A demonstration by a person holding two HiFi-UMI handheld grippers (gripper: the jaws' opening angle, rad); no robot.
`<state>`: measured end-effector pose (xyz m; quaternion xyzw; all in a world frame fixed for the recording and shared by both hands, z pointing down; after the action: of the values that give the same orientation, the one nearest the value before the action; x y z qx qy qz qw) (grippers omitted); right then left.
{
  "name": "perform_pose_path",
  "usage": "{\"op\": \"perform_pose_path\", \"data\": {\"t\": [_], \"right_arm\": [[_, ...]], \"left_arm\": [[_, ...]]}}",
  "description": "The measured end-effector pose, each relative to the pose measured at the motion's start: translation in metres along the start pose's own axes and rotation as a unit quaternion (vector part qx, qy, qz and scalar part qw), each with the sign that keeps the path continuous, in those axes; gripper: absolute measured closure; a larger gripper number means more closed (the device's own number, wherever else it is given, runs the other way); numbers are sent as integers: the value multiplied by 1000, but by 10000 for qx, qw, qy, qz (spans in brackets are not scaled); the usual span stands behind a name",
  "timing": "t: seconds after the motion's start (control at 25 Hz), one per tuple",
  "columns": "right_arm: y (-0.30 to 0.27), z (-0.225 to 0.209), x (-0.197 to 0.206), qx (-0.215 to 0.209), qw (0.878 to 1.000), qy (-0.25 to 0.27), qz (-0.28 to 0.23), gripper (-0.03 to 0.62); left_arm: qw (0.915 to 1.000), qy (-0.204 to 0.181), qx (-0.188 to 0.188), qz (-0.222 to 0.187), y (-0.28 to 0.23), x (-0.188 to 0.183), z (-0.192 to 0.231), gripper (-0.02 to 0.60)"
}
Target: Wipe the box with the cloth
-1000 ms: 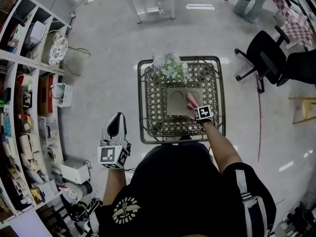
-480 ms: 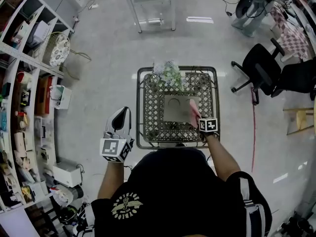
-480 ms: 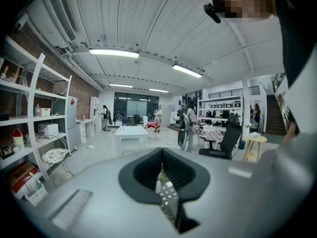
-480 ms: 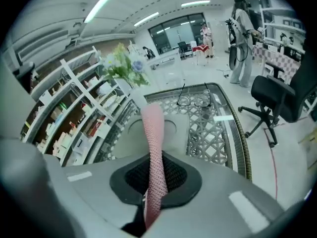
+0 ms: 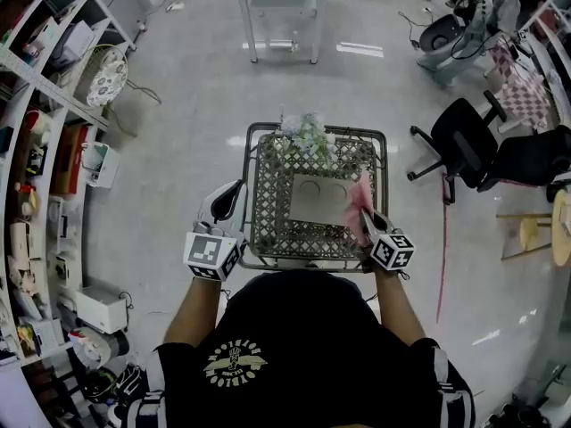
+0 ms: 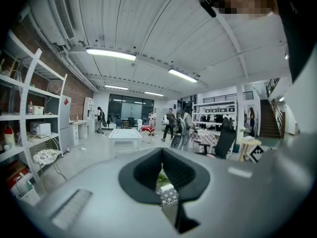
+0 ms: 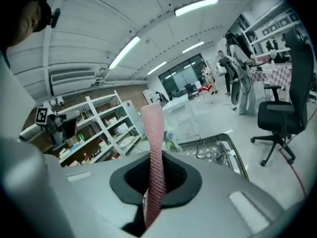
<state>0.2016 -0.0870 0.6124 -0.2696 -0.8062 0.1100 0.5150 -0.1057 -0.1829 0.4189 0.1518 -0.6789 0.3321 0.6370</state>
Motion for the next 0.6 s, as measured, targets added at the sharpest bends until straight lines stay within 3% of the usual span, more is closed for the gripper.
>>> {"op": "perform_pose_path", "data": {"t": [0.24, 0.6], "right_arm": [[54, 37, -79, -115, 9936, 357, -1063, 577], [125, 99, -174, -146, 9672, 1327, -2160, 577]], "left_arm": [[9997, -32, 200, -157, 0, -10, -11, 581], [9984, -30, 410, -395, -1, -41, -26, 581]]}}
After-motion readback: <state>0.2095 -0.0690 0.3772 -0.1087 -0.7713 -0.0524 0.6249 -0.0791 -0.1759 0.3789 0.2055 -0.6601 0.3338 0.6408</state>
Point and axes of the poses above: the fingertips, and each gripper's own axes: y backward along the fingers, z to its left, x out of its underside, the point moved 2 cm from there along y, backward along the fingers, and after that the axes turned 3 degrees about z, right-handed, at the moved point
